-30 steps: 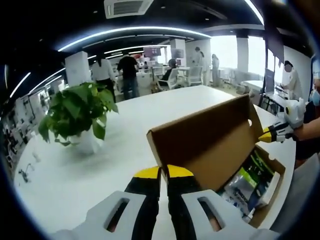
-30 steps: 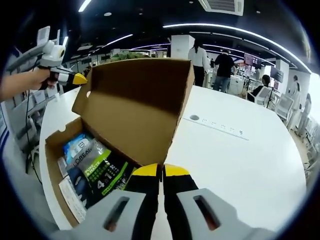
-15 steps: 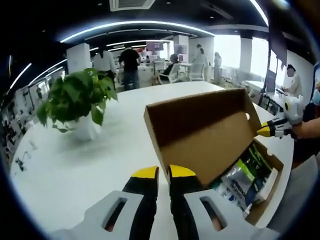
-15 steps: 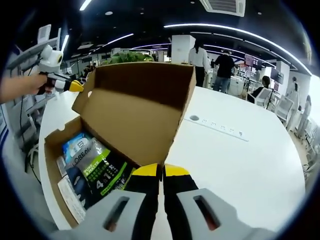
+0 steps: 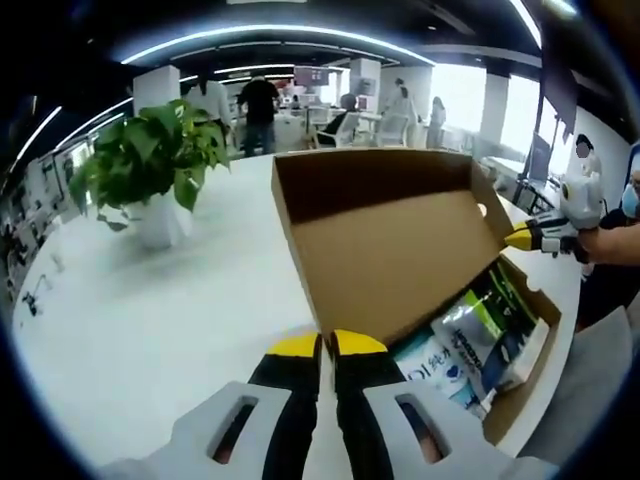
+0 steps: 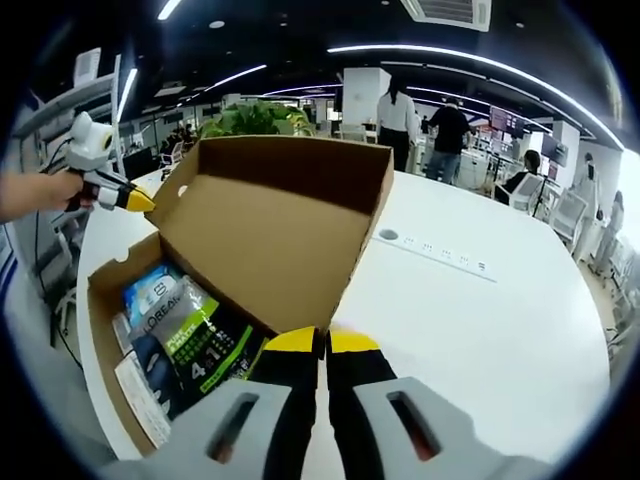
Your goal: Operate the shoe box by opening the lid, removing the specified soft item, and placing it in the target area until the item is outside and the box remains undamaged.
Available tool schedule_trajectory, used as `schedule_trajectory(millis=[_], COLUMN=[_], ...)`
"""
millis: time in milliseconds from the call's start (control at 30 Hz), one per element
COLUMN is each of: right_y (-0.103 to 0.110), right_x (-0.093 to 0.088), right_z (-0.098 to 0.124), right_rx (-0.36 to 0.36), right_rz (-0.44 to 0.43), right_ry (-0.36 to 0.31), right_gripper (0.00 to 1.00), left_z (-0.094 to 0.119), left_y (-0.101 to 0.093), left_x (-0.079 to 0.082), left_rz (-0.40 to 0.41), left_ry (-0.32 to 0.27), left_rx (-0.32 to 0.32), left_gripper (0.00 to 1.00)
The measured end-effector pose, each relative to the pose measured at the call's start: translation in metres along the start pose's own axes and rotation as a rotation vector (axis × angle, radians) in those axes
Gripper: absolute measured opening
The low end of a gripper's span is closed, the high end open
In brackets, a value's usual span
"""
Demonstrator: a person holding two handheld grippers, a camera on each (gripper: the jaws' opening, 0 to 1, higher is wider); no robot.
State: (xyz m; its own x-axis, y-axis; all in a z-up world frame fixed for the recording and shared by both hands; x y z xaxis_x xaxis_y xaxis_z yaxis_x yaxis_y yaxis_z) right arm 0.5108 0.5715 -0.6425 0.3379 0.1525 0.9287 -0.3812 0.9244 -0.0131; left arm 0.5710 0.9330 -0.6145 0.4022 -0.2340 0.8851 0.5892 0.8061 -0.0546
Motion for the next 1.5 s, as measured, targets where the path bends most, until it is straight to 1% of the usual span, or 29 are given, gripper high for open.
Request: schedule_trajectory(millis=[200, 367, 867, 1233, 1367, 1500], right_y=[-0.001, -0.002, -0.004, -0.006, -0.007, -0.008], right_x=[0.001, 0.001, 0.001, 0.001, 0.001, 0.001], right_z=[-0.001, -0.003, -0.008, -0.011, -0.012, -0.013], right_rx=[-0.001, -0.001, 0.000, 0.006, 0.009, 0.013], right_rz=[-0.011, -0.015, 0.001, 0.016, 0.023, 0.027], right_ry=[0.006, 0.011, 0.016, 0.023, 0.027, 0.031], right_gripper=[0.00, 0.00, 0.01, 0.02, 0.02, 0.02], left_z=[-0.002, -0.005, -0.013, -0.019, -0.022, -0.024], left_y=[0.001, 0.002, 0.008, 0.011, 0.012, 0.012], left_x=[-0.001, 0.000, 0.000, 0.000, 0.000, 0.000], left_rz=[0.019, 0.018, 0.036, 0.023, -0.010, -0.011], left_ry=[-0.002, 0.003, 0.012, 0.023, 0.034, 0.041], left_rx=[0.007, 0.008, 0.015, 0.019, 0.020, 0.022], left_gripper=[0.00, 0.00, 0.01, 0.01, 0.01, 0.01])
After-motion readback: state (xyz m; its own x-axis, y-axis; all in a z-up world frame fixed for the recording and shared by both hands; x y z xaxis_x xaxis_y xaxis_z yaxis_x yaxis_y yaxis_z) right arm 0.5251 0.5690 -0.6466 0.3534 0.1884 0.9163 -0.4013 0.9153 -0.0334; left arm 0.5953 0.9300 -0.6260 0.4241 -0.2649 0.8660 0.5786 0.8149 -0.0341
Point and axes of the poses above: the point that each gripper's makers call its tool centre point, and the gripper's own axes: z roughly backward along the fingers, y roughly to its left, x roughly out of its top, the point moved 9 cm from there along z, roughly backward along the fingers, and after that the axes turned 9 degrees about -y, right-handed, at the moved point
